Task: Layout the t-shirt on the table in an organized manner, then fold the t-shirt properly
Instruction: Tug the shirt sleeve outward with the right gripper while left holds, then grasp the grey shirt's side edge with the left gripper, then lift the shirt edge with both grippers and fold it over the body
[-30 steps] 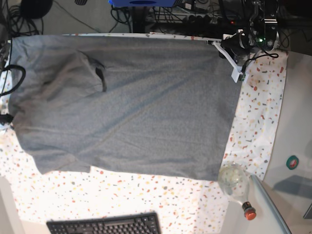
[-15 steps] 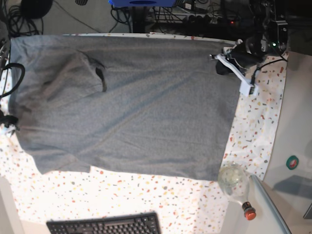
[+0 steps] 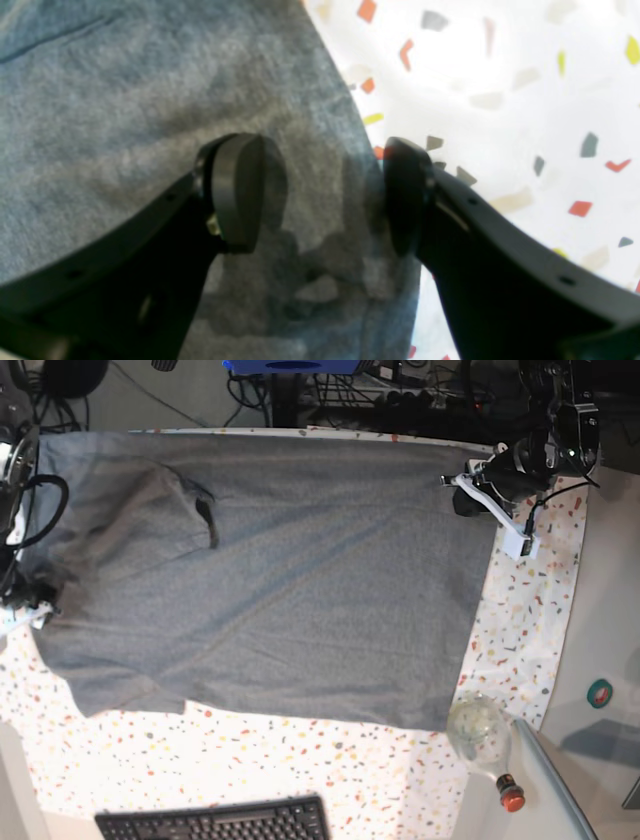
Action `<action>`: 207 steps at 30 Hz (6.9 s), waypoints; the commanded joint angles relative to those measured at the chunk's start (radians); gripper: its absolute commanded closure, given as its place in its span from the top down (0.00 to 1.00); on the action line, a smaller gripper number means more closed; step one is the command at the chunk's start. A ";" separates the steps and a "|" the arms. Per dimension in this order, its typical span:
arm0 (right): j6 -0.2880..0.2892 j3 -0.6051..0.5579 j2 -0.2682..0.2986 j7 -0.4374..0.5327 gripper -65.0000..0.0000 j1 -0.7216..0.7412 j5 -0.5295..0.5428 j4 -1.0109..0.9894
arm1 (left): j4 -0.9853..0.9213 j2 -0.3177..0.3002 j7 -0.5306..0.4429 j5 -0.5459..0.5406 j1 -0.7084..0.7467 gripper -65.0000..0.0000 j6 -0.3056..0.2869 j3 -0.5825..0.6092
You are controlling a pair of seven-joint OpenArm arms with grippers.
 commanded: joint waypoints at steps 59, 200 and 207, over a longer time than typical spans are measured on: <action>0.007 0.176 -0.074 -0.257 0.70 0.056 -0.002 0.140 | -0.112 -0.033 -0.017 -0.009 -0.070 0.00 0.001 -0.004; 0.013 0.020 -0.183 -0.272 0.00 -0.165 0.000 0.785 | -0.743 0.056 0.002 0.361 -0.667 0.75 0.080 0.035; 0.013 0.020 -0.180 -0.271 0.00 -0.163 0.000 0.783 | -0.763 0.055 -0.002 0.355 -0.669 0.00 0.075 0.033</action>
